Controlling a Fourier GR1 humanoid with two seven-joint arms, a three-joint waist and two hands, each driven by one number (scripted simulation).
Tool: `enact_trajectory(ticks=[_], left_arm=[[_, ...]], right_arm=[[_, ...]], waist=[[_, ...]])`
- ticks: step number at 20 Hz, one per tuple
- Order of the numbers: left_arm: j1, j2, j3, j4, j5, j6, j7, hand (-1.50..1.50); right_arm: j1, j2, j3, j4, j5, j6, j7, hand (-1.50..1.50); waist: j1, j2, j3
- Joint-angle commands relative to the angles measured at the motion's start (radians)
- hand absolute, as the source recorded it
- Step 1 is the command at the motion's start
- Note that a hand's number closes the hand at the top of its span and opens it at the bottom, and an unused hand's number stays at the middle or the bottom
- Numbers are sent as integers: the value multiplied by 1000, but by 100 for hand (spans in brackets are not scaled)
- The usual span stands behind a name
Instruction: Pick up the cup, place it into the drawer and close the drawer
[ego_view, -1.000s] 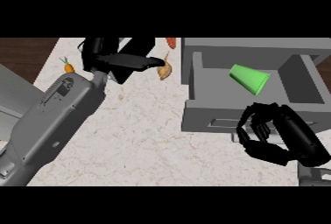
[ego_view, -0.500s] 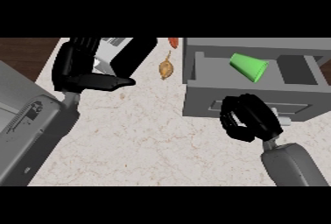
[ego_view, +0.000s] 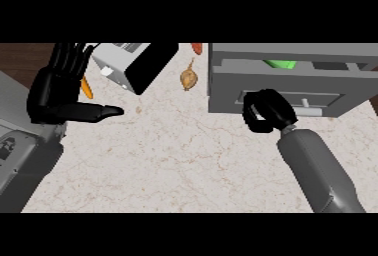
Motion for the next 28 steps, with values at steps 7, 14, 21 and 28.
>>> enact_trajectory(ticks=[7,14,21,28], left_arm=[[73,-3,23,-16,-6,-87,-37,-150],[64,13,45,-34,18,-131,-10,-150],[88,-28,23,-17,6,-148,-44,-150],[78,-12,37,-6,5,-165,-36,-150]], right_arm=[[-285,-59,-151,471,-34,-22,-120,150],[-365,-104,-198,564,-66,27,-140,150],[-391,-139,-241,570,-111,66,-175,150],[-389,-160,-265,575,-129,59,-215,150]], waist=[[41,29,4],[62,36,6],[75,51,6],[74,47,6]])
